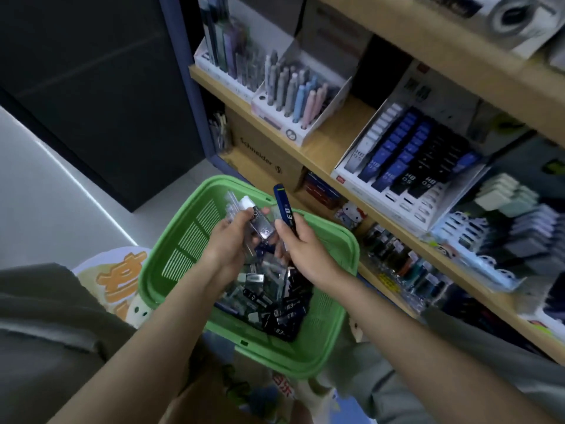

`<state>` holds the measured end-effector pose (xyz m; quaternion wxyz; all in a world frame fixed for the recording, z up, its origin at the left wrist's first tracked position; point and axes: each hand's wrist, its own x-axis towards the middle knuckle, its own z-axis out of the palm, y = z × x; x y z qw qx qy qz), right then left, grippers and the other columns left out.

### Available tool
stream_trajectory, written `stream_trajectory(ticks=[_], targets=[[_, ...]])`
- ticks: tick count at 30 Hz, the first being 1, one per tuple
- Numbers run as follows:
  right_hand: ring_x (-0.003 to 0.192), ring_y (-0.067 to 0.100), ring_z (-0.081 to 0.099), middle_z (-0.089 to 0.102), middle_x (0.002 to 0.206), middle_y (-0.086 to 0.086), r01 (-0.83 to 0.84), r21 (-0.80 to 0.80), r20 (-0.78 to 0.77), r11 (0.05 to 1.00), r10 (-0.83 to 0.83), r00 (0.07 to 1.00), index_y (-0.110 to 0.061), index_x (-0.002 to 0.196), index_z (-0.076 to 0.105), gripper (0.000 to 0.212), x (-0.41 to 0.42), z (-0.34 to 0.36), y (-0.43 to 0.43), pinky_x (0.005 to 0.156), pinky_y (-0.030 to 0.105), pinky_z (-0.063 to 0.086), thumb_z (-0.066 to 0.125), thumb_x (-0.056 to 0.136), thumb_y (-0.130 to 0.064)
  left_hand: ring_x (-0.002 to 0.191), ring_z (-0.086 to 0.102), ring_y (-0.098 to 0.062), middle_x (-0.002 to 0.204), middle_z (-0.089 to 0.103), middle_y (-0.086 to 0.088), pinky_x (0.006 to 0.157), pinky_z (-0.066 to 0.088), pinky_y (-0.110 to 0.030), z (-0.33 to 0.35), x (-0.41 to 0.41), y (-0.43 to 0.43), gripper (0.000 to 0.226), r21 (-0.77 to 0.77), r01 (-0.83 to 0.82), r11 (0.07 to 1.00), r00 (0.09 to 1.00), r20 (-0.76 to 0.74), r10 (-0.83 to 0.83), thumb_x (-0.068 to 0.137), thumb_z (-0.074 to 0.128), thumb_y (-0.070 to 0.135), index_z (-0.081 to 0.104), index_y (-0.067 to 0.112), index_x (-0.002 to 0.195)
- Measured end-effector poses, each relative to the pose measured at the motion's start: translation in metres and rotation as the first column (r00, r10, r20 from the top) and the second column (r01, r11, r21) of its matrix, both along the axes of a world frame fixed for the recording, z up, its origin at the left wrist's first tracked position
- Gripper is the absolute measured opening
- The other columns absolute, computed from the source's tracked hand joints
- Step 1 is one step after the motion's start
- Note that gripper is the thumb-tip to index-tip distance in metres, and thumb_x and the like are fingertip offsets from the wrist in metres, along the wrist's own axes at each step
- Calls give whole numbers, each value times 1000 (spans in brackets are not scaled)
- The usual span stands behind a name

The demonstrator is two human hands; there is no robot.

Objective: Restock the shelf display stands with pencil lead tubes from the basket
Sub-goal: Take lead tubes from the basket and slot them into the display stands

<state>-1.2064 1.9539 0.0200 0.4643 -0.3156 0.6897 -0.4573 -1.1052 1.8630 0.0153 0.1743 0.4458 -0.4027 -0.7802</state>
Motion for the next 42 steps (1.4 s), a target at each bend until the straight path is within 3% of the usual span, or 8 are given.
stream_trajectory(ticks=[5, 9, 15, 19, 22, 30, 33, 42], targets=[[61, 10, 53, 51, 70, -4, -1, -11, -153, 1000, -1, 988, -25, 111, 51, 14, -14, 29, 11, 65, 36, 51, 43, 100, -30, 72, 52, -22, 67, 64, -3, 78, 41, -35, 24, -12, 10, 27, -50, 92, 995, 995, 38, -90, 96, 51, 29, 65, 12, 81], [61, 9, 52, 52, 76, 1, -30, -20, -122, 999, 27, 992, -13, 114, 46, 17, -19, 56, 21, 56, 22, 49, 44, 100, -21, 60, 53, -20, 65, 64, -8, 67, 39, -32, 53, -19, 21, 32, -155, 234, 960, 972, -4, -237, 86, 57, 42, 62, 11, 84], [58, 12, 55, 54, 76, 0, -15, -42, -159, 999, 8, 987, -18, 111, 45, 12, -26, 92, 32, 56, 27, 52, 42, 100, -23, 49, 48, -10, 58, 59, -3, 55, 34, -26, 87, -30, 25, 27, -239, 319, 917, 943, -14, -332, 89, 60, 32, 62, 16, 67], [61, 12, 58, 56, 79, 0, 97, -106, -136, 990, -111, 985, -12, 113, 49, 20, -26, 117, 30, 58, 29, 54, 41, 101, -25, 48, 48, -8, 55, 59, 3, 49, 33, -23, 106, -40, 19, 20, -256, 304, 918, 948, -13, -317, 87, 63, 30, 67, 12, 79], [78, 12, 59, 58, 85, -7, 195, -127, -291, 973, -224, 930, -23, 103, 50, 10, -30, 130, 24, 82, 38, 53, 44, 100, -29, 56, 50, -14, 60, 66, -1, 53, 35, -27, 117, -47, 10, 22, -263, 251, 932, 965, -10, -263, 81, 70, 34, 66, 14, 73], [50, 9, 36, 35, 57, -8, 305, -123, -459, 944, -327, 826, -18, 69, 40, 45, -49, 189, 17, 63, 28, 33, 27, 98, -50, 73, 49, -21, 76, 68, -1, 66, 40, -31, 150, -56, -23, 29, -237, 187, 953, 974, -82, -212, 82, 69, 32, 68, 7, 98], [53, -3, 44, 46, 61, -13, 321, -193, -475, 927, -375, 796, -24, 69, 51, 41, -62, 216, 5, 60, 12, 36, 31, 101, -41, 63, 47, -18, 68, 65, 1, 76, 41, -31, 163, -61, -31, 22, -270, 199, 942, 970, -83, -229, 83, 69, 33, 65, 11, 85], [59, 6, 46, 48, 67, -4, 304, -311, -644, 900, -435, 630, -16, 77, 51, 28, -106, 268, -54, 64, 21, 42, 40, 102, -24, 57, 49, -12, 69, 61, 0, 57, 42, -22, 171, -60, -44, 21, -280, 228, 933, 959, -102, -265, 86, 66, 33, 58, 16, 77]])
